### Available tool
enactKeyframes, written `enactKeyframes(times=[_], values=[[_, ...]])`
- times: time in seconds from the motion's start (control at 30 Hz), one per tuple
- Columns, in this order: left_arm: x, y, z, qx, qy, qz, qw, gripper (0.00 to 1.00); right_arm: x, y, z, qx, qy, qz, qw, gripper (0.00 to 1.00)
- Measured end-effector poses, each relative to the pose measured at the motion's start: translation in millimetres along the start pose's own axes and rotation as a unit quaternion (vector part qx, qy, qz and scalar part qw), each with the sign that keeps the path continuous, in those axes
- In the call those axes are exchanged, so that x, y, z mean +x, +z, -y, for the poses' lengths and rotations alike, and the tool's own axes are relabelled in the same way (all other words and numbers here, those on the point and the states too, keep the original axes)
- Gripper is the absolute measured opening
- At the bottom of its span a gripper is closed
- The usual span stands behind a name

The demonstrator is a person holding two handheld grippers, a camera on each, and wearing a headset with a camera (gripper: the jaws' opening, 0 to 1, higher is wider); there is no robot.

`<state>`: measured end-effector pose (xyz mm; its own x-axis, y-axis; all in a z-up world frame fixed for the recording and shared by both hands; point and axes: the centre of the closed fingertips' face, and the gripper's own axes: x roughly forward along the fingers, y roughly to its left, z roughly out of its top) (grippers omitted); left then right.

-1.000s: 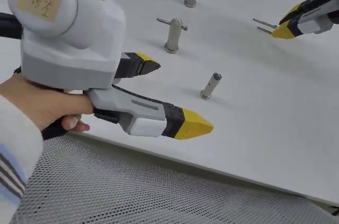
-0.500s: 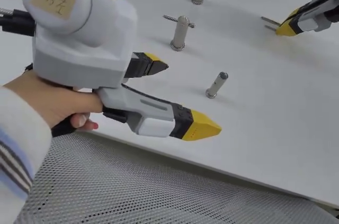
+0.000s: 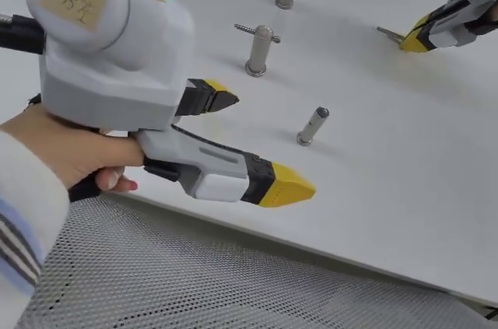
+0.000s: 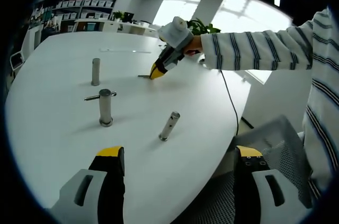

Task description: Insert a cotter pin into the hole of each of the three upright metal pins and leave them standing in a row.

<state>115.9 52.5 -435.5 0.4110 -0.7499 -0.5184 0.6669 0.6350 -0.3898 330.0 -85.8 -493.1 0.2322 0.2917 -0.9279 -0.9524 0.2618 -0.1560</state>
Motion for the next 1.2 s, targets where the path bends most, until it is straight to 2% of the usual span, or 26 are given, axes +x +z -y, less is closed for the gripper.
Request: enactKeyframes(times=[0.17, 0.23, 0.27, 0.3, 0.33, 0.47, 0.53, 0.73, 0.83, 0.9, 0.93, 1.03, 1.2], values=[[-0.9, 0.9, -1.0, 0.002, 0.004, -0.001, 1.0000, 0.83, -4.5, 0.1, -6.7, -0.015, -0.013, -0.002, 0.9998, 0.00], [-1.8, 1.3, -1.4, 0.004, 0.006, -0.001, 1.0000, 0.82, -8.2, 1.0, -10.4, -0.031, -0.015, 0.000, 0.9994, 0.00], [-2.3, 1.5, -1.9, 0.005, 0.008, -0.001, 1.0000, 0.82, -11.3, 3.0, -12.3, -0.053, -0.017, 0.006, 0.9984, 0.00], [-2.7, 2.0, -2.3, 0.005, 0.010, 0.000, 0.9999, 0.82, -9.4, 2.6, -6.2, -0.051, -0.016, 0.006, 0.9986, 0.00], [-2.7, 2.9, -1.6, 0.004, 0.011, 0.001, 0.9999, 0.82, -10.5, 2.6, -6.3, -0.050, -0.016, 0.007, 0.9986, 0.00], [-4.6, 8.0, -3.2, 0.003, 0.014, 0.008, 0.9999, 0.81, -22.6, 8.4, -16.6, -0.055, -0.018, 0.024, 0.9980, 0.00], [-6.1, 10.7, -5.0, 0.001, 0.015, 0.011, 0.9998, 0.80, -19.7, 10.8, -15.0, -0.062, -0.021, 0.037, 0.9971, 0.00], [-12.4, 26.2, -13.3, -0.015, 0.019, 0.036, 0.9991, 0.77, -44.7, 20.6, -30.5, -0.084, -0.042, 0.069, 0.9931, 0.00], [-12.5, 33.2, -14.6, -0.024, 0.018, 0.047, 0.9985, 0.76, -56.9, 25.8, -37.2, -0.094, -0.054, 0.088, 0.9902, 0.00], [-12.6, 37.7, -15.3, -0.032, 0.017, 0.055, 0.9979, 0.74, -58.1, 32.4, -28.4, -0.106, -0.065, 0.108, 0.9863, 0.00], [-12.4, 39.2, -15.0, -0.034, 0.015, 0.057, 0.9977, 0.74, -63.3, 36.5, -28.2, -0.124, -0.079, 0.115, 0.9823, 0.00], [-10.4, 43.8, -13.1, -0.045, 0.008, 0.065, 0.9968, 0.72, -68.5, 43.1, -26.6, -0.137, -0.096, 0.128, 0.9776, 0.00], [-6.2, 49.1, -12.9, -0.060, 0.005, 0.069, 0.9958, 0.67, -87.3, 56.0, -45.6, -0.159, -0.116, 0.153, 0.9684, 0.00]])
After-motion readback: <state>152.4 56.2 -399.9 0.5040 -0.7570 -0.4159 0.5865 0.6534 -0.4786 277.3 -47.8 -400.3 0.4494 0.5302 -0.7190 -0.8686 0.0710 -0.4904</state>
